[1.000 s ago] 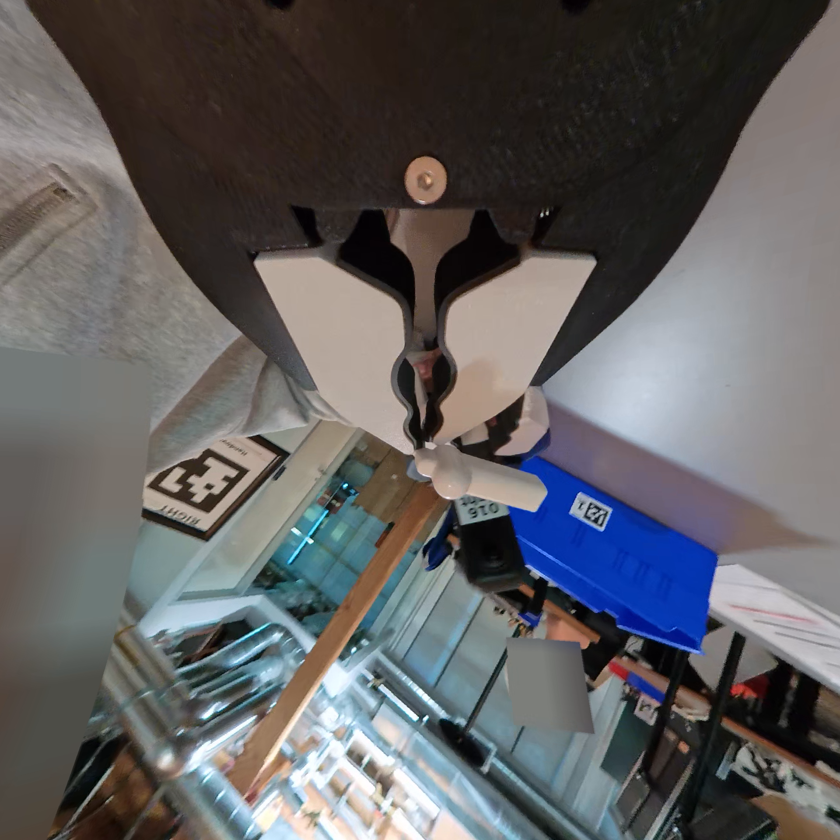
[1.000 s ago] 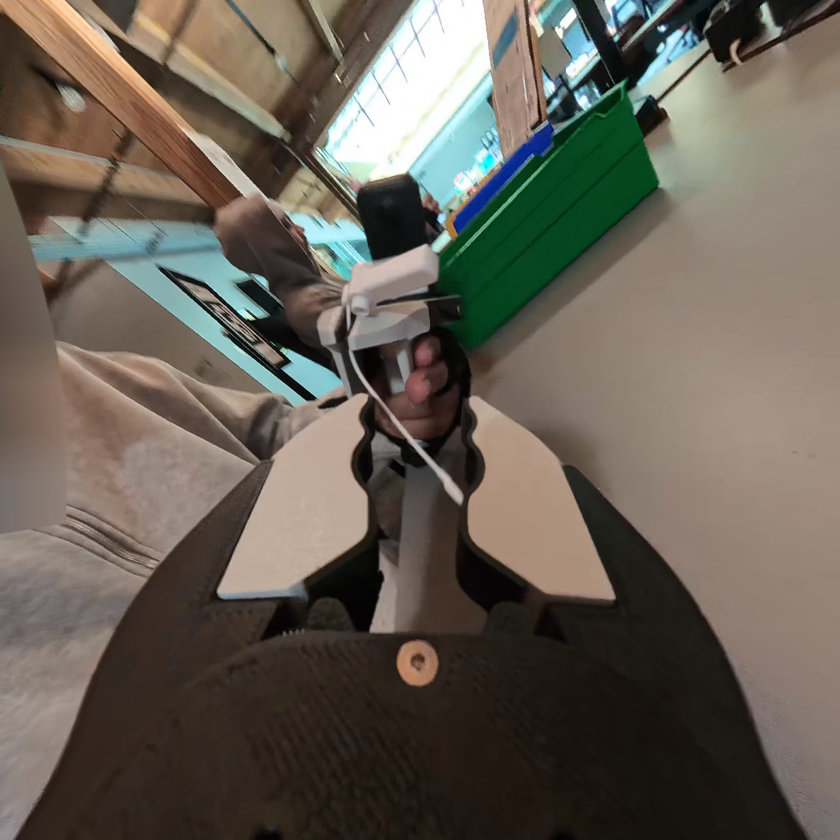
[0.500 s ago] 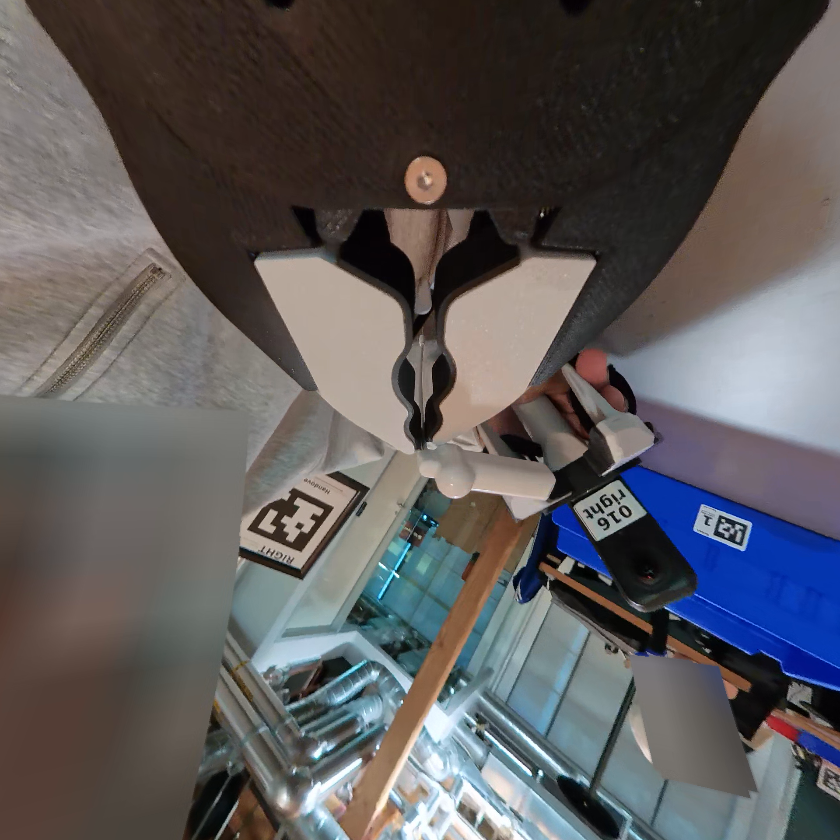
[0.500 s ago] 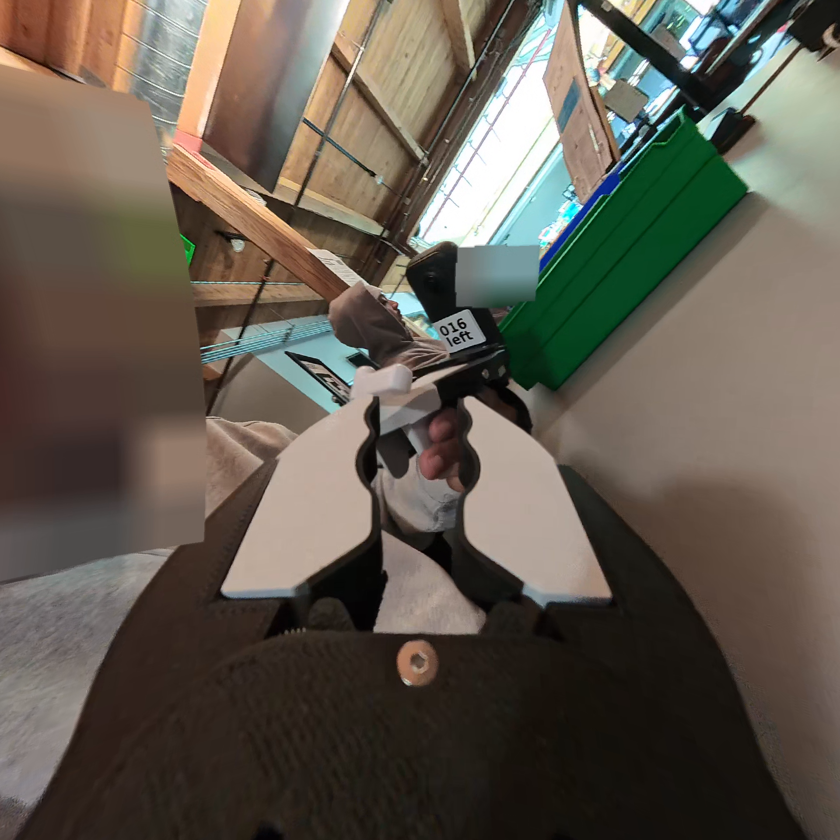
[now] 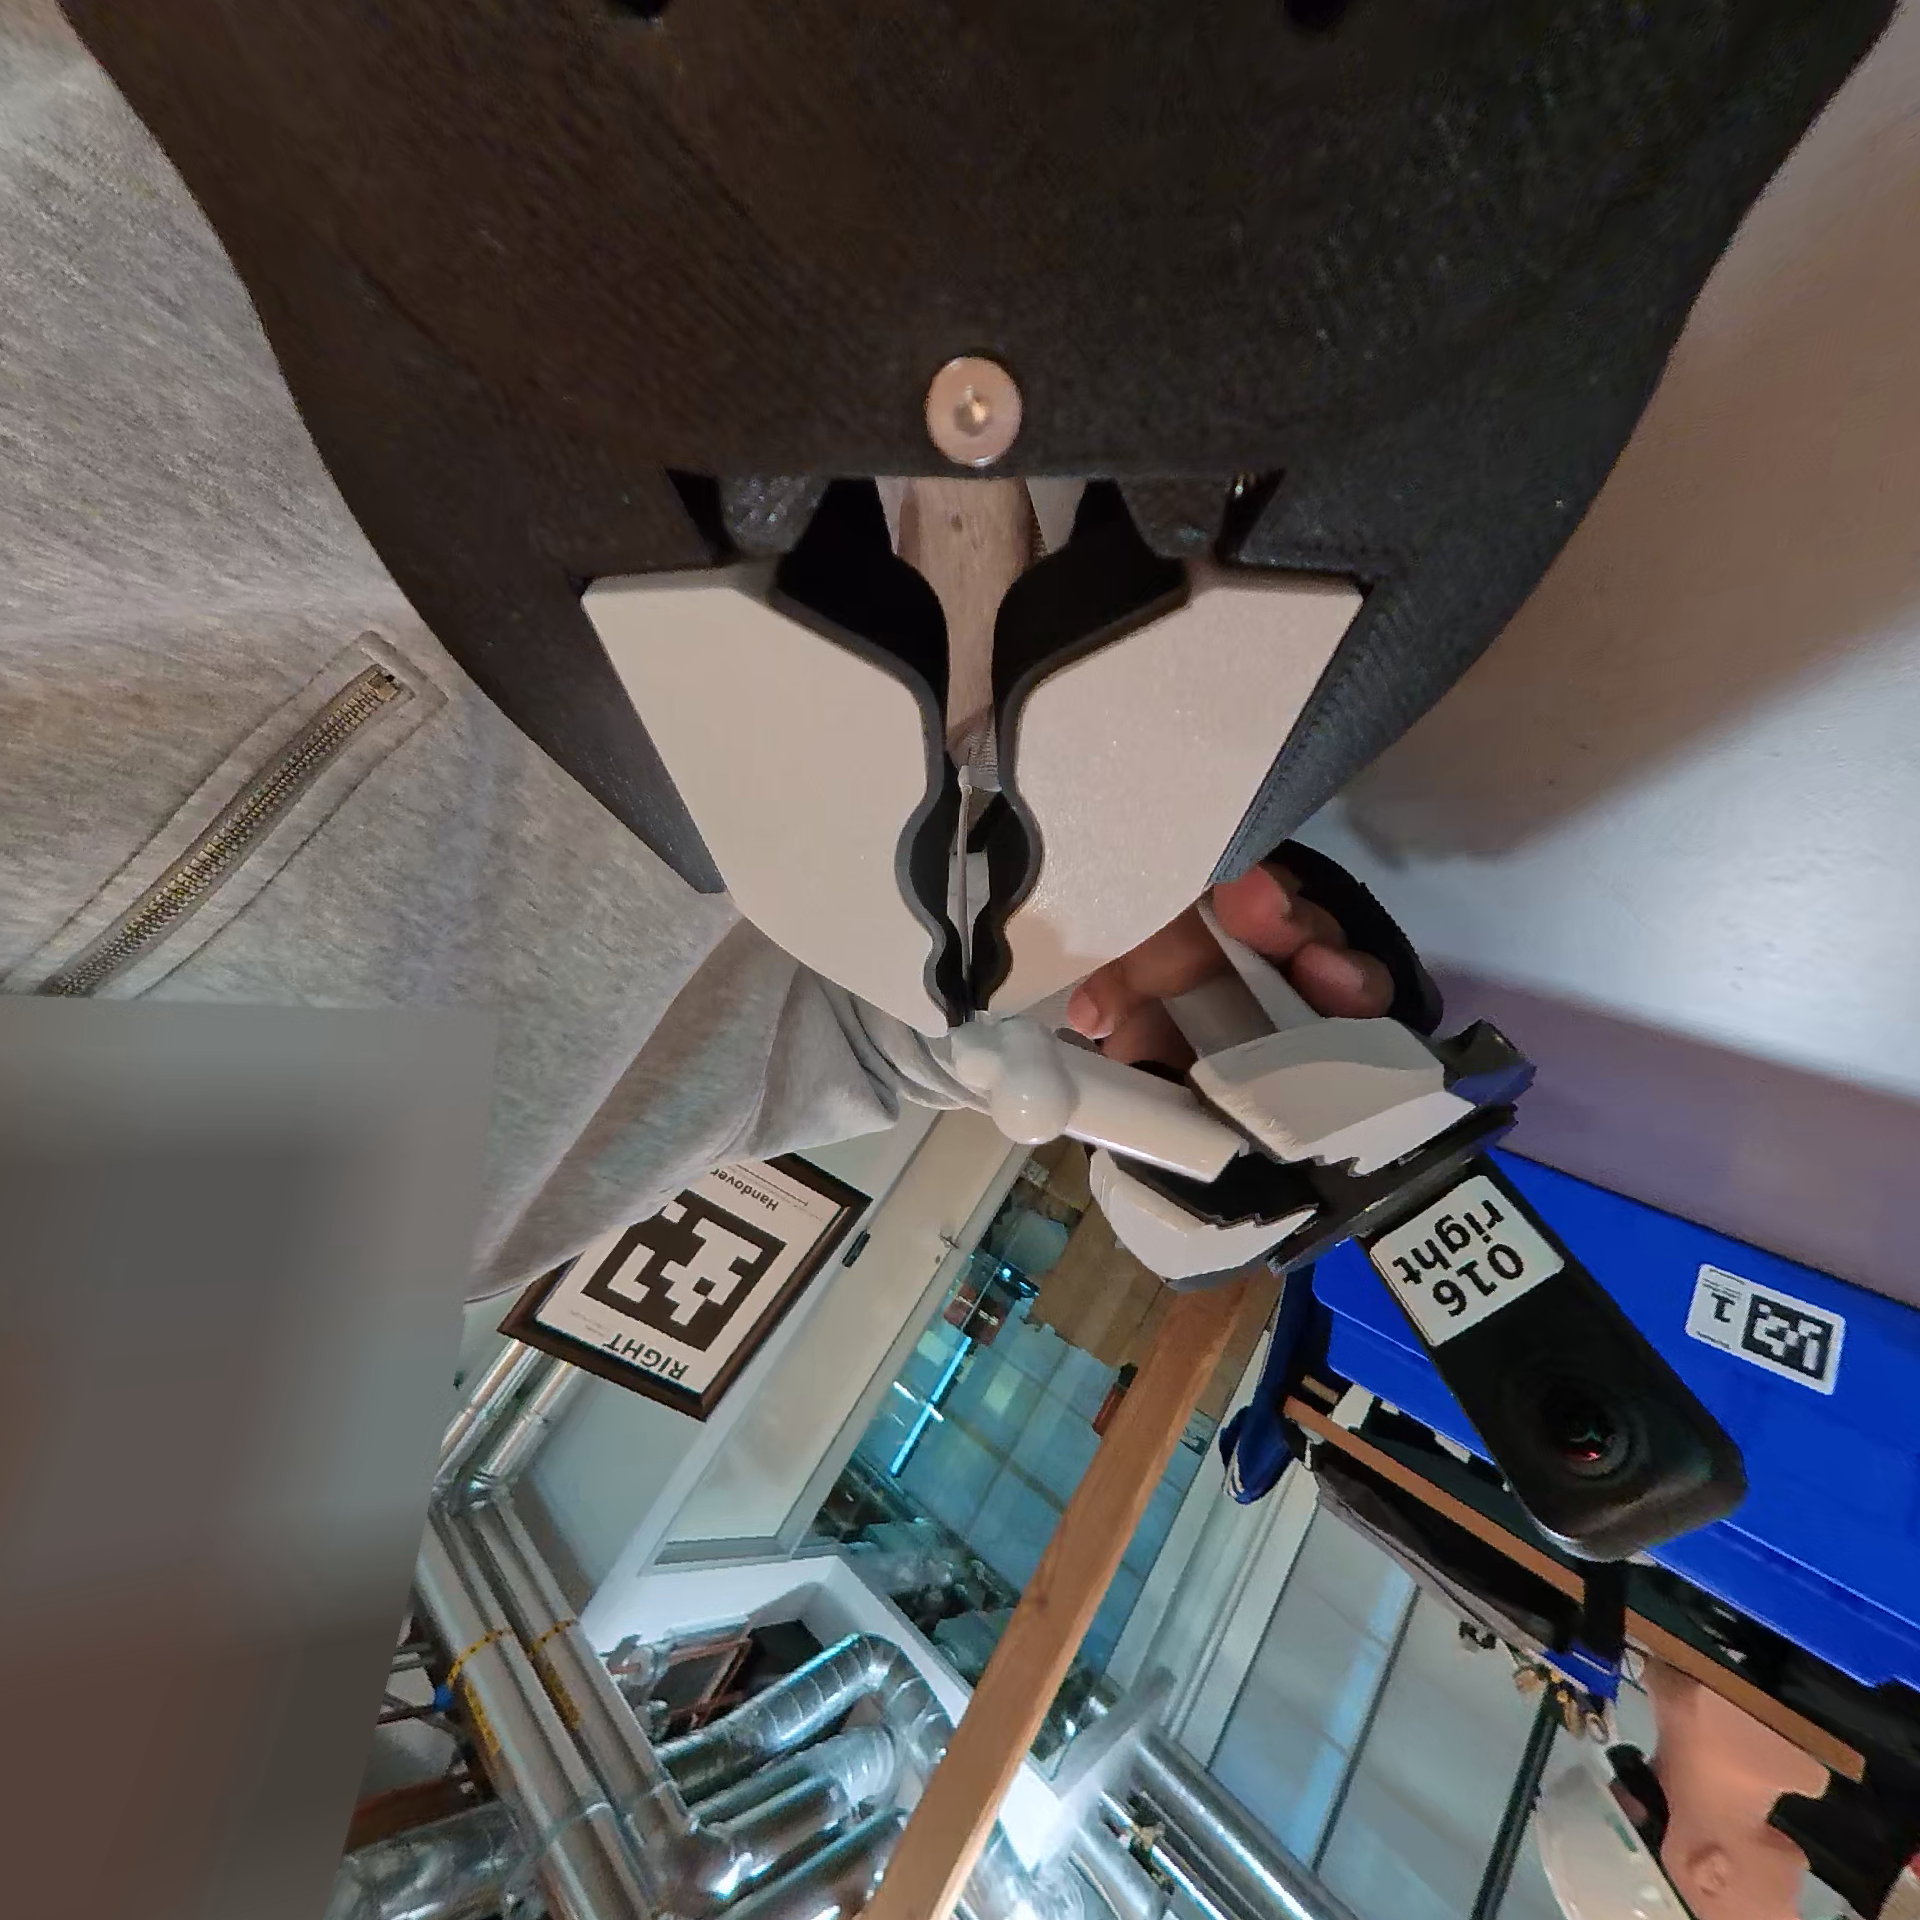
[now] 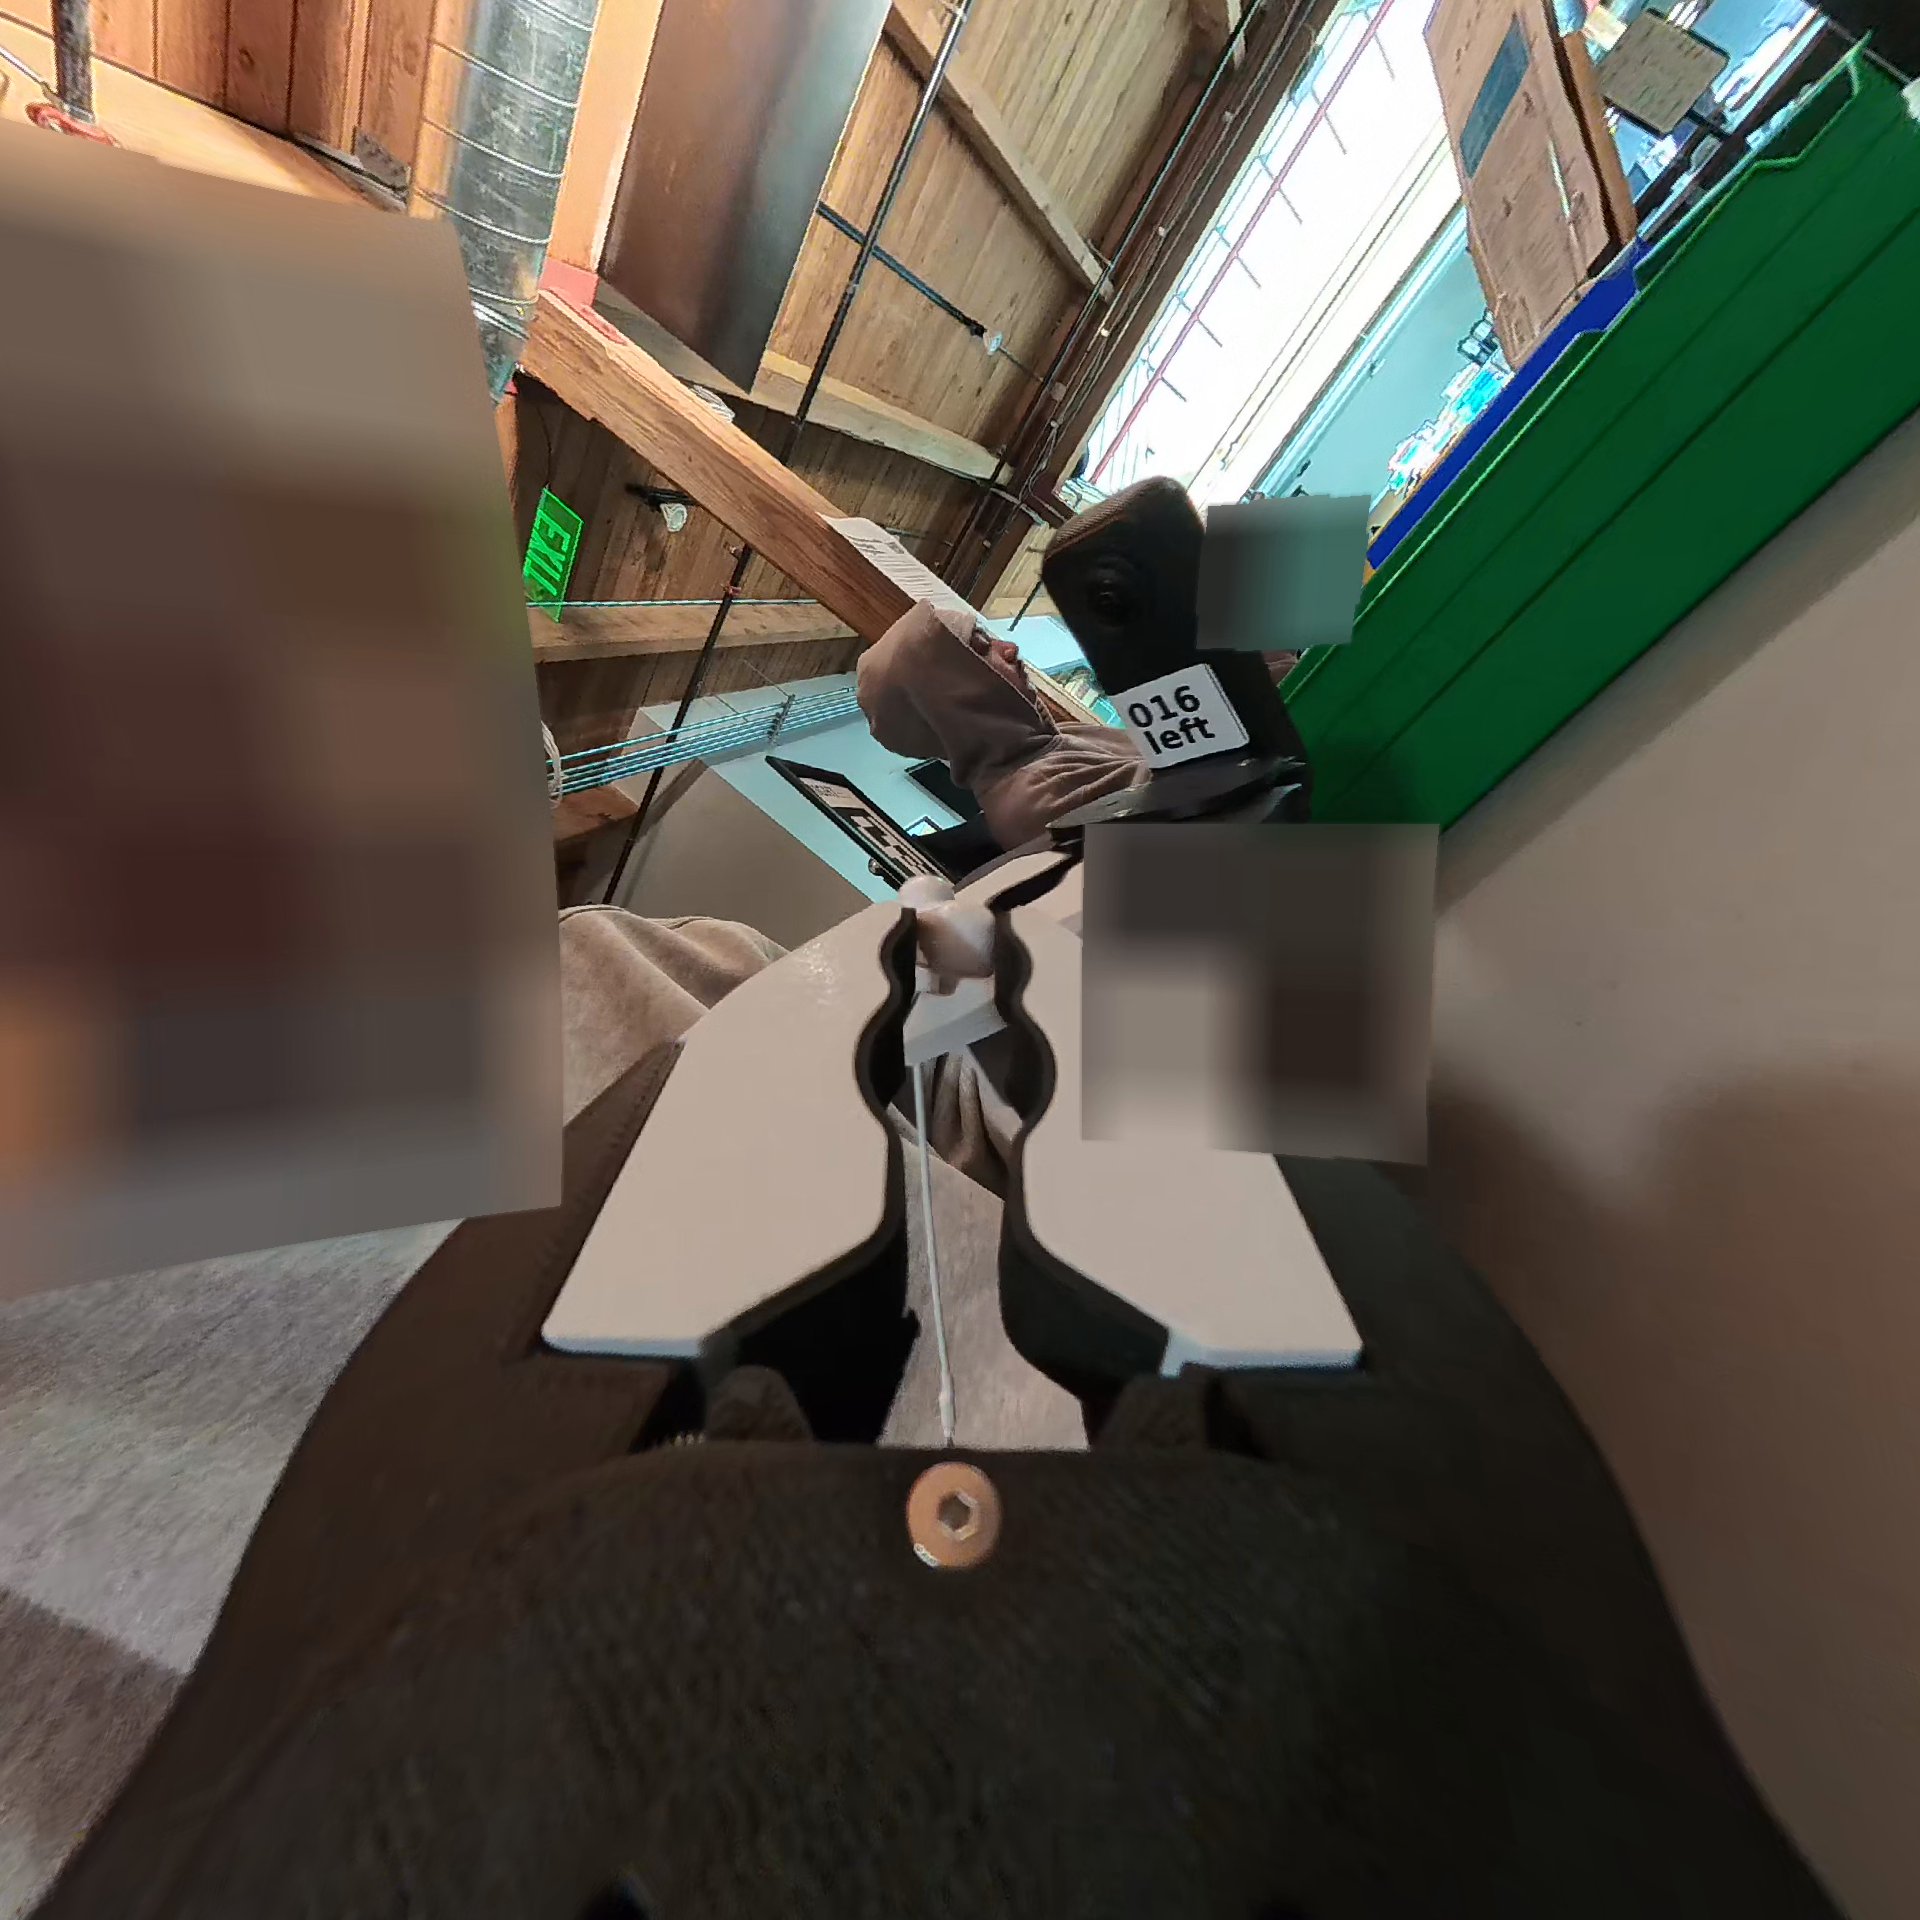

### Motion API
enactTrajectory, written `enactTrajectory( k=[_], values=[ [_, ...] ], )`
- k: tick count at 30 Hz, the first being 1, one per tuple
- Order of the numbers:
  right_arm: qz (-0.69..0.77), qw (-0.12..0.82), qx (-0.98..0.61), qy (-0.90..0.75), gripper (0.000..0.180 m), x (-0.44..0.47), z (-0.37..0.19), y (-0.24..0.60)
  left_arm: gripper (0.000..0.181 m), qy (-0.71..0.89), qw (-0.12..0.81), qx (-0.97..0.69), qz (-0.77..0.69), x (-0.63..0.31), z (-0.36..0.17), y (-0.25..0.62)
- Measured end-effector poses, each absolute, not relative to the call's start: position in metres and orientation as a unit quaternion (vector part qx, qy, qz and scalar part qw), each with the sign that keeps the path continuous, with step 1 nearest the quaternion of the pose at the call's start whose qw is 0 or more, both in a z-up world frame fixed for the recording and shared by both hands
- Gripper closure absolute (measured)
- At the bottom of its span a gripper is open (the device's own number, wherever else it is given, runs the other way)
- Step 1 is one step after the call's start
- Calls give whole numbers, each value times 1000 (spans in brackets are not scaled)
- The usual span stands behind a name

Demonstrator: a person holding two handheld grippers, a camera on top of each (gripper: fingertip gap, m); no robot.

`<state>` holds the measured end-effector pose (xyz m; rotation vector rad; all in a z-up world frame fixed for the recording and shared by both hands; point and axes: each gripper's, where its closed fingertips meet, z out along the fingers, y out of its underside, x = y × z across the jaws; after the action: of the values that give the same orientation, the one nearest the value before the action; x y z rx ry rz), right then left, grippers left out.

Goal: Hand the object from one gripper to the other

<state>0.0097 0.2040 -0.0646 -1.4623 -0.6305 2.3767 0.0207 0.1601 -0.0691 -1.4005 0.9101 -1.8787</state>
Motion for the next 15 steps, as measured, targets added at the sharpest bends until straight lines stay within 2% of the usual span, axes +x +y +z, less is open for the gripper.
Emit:
enactTrajectory(
  k=[7, 12, 15],
  values=[
    [810, 183, -512, -219, 167, 14, -62, 212, 180, 308, 329, -543, -709, 14, -70, 176],
    [797, 238, -520, -194, 168, 23, -58, 229, 160, 273, 346, -568, -695, 11, -75, 192],
    [784, 264, -533, -177, 168, 26, -60, 239, 154, 246, 361, -587, -682, 7, -78, 205]
  ],
)
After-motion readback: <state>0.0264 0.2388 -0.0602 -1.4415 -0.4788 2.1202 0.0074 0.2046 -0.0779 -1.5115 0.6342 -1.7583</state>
